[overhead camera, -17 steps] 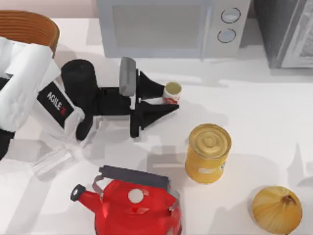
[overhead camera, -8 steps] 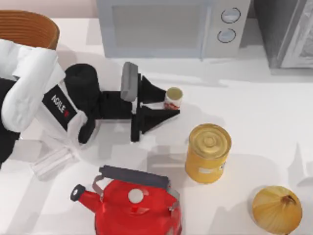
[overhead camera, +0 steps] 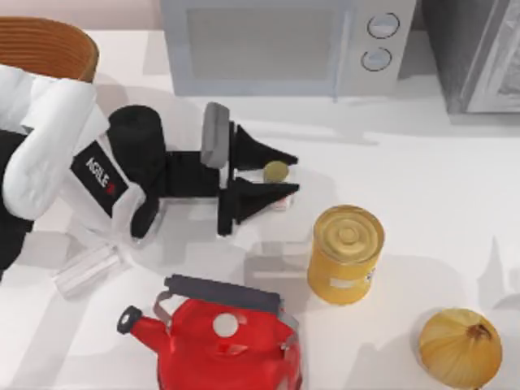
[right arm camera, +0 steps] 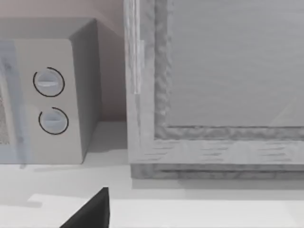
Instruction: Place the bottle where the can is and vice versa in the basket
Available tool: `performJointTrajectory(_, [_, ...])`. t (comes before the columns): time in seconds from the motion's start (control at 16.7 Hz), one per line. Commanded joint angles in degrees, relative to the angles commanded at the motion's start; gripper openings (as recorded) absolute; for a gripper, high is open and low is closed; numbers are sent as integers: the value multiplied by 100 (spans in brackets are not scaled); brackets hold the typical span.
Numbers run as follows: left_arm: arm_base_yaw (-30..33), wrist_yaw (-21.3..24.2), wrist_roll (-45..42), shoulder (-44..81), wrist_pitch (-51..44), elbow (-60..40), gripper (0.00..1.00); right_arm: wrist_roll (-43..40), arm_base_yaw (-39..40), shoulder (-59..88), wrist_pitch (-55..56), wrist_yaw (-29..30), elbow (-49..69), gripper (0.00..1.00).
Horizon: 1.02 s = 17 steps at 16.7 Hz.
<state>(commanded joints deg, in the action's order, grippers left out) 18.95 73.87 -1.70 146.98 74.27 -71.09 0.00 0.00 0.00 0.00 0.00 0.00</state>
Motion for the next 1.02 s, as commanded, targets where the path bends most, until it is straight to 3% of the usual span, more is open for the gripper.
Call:
performJointTrajectory(0.24, [0, 0, 0, 0, 0, 0, 98, 0, 0, 0, 0, 0, 0, 100])
performJointTrajectory(0.3, [0, 0, 0, 0, 0, 0, 100, 0, 0, 0, 0, 0, 0, 100])
performJointTrajectory(0.84, [-22, -1, 0, 0, -1, 2, 100, 0, 0, 0, 0, 0, 0, 100])
performJointTrajectory(1.02, [-61, -302, -27, -348, -139, 259, 100, 0, 0, 0, 0, 0, 0, 100])
